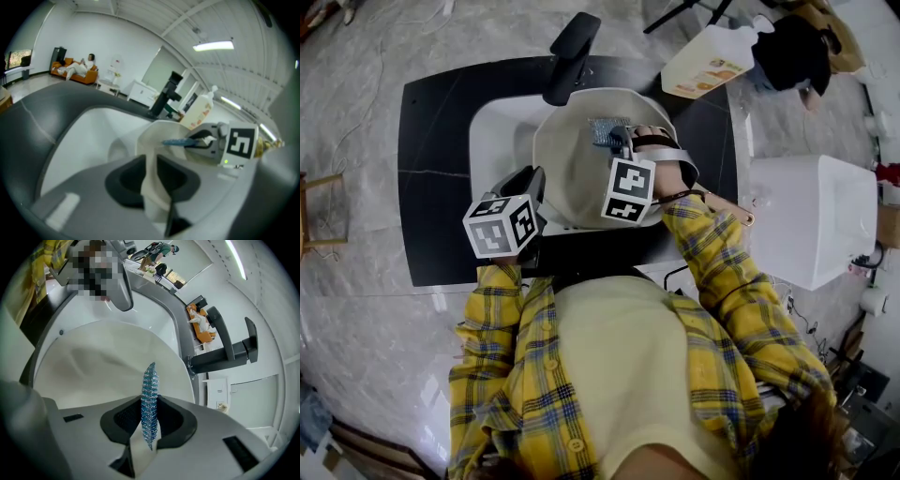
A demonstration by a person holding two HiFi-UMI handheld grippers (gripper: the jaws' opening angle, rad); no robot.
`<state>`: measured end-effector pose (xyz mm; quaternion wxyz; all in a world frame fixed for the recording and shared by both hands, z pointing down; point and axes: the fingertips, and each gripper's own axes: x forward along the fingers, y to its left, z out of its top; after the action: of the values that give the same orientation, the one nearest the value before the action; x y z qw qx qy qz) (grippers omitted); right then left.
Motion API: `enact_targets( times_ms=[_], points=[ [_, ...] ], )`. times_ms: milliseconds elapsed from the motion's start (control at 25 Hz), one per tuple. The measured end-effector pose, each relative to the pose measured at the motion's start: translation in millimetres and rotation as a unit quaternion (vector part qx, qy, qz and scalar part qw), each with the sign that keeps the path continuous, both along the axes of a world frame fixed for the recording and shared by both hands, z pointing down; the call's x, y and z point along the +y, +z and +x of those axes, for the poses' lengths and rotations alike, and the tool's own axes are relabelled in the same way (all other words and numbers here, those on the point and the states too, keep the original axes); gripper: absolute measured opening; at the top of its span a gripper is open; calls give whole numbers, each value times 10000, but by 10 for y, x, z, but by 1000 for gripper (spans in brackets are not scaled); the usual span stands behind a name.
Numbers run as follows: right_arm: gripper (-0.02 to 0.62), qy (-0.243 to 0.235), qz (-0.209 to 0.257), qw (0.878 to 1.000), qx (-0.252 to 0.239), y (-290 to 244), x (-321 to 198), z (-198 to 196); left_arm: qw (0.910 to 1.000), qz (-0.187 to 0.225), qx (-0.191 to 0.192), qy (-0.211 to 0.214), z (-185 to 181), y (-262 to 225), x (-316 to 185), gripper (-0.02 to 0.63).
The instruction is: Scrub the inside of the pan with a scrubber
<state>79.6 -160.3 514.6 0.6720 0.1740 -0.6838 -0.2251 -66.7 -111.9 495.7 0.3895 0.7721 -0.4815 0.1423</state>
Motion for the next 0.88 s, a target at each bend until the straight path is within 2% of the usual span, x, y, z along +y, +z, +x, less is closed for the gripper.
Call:
enact_targets(
  times_ms=[240,360,880],
  points=[
    [83,-142,503,9986,-43,-53,-15,-70,10000,5,-14,0,9,4,4,74],
    [83,-248,681,9973,145,-30,-4,-80,10000,11,-26,-14,9,-1,8,74],
    [83,-170,36,9993,327,290,213,-71,10000,2,-28,14,31,-17,61,74]
  ],
)
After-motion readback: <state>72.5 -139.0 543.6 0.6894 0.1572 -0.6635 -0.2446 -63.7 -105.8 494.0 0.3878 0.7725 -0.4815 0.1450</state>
